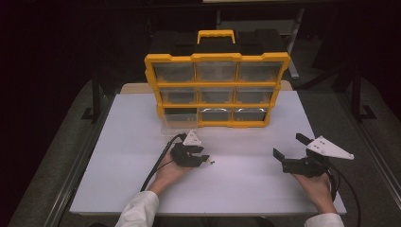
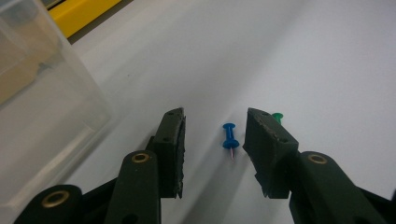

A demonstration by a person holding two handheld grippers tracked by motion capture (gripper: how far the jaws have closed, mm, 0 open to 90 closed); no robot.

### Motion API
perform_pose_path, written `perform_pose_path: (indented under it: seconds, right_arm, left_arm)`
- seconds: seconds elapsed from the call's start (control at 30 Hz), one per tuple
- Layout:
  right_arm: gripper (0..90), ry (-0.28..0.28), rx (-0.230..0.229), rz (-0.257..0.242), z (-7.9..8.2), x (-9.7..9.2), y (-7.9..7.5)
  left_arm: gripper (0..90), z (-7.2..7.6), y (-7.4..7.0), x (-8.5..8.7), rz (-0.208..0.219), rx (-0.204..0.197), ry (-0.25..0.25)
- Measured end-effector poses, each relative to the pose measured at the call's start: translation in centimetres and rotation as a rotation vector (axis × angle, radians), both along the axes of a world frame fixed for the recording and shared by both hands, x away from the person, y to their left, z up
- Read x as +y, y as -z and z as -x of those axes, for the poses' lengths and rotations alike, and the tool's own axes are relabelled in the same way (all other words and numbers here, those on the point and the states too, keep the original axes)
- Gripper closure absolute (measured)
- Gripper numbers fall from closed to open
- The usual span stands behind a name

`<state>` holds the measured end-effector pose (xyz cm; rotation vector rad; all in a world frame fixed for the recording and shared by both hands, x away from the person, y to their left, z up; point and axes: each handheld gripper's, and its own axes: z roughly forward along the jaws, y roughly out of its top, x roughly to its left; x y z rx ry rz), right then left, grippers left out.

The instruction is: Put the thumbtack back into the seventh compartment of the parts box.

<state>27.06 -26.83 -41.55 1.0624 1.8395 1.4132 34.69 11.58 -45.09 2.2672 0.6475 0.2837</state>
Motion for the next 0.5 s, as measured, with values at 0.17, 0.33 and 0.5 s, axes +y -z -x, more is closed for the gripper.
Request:
perform_pose_path:
  seconds: [0.17, 0.33, 0.5]
  right_arm:
    - [0.0, 0.002, -0.001, -0.017, 0.00, -0.18, 0.01]
    - [0.0, 0.007, 0.000, -0.026, -0.07, -0.33, 0.06]
    - [0.0, 0.010, 0.004, -0.026, -0.09, -0.36, 0.11]
  left_arm:
    - [62.2, -0.12, -0.03, -0.06, -0.011, -0.009, 0.003]
    - [65.3, -0.18, -0.08, -0.31, -0.030, -0.015, 0.018]
    - [71.8, -0.29, 0.03, -0.75, -0.043, -0.001, 0.058]
